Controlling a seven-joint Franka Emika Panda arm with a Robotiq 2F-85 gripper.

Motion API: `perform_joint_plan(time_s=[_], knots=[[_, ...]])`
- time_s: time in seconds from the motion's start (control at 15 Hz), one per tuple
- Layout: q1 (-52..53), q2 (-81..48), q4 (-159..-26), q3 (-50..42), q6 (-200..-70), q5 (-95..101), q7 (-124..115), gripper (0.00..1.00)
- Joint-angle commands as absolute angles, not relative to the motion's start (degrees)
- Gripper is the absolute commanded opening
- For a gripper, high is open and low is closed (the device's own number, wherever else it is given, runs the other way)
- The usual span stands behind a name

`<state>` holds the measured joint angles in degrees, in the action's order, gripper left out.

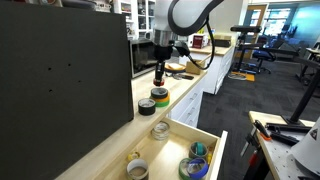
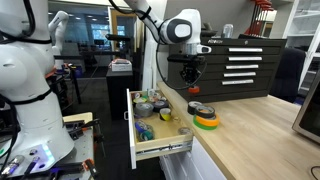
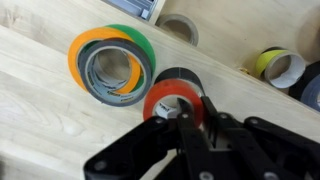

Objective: Remove the small orange tape from the drawer.

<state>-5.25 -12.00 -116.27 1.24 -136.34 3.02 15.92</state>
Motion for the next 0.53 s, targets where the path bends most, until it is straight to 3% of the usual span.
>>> perform_joint_plan(time_s=[0.0,0.47], knots=[[-5.72,-18.17,-107.20,0.06,-132.47,2.15,18.38,0.06],[-9.13,-28.42,-93.99,0.23,-129.72,0.25,22.84,0.06]])
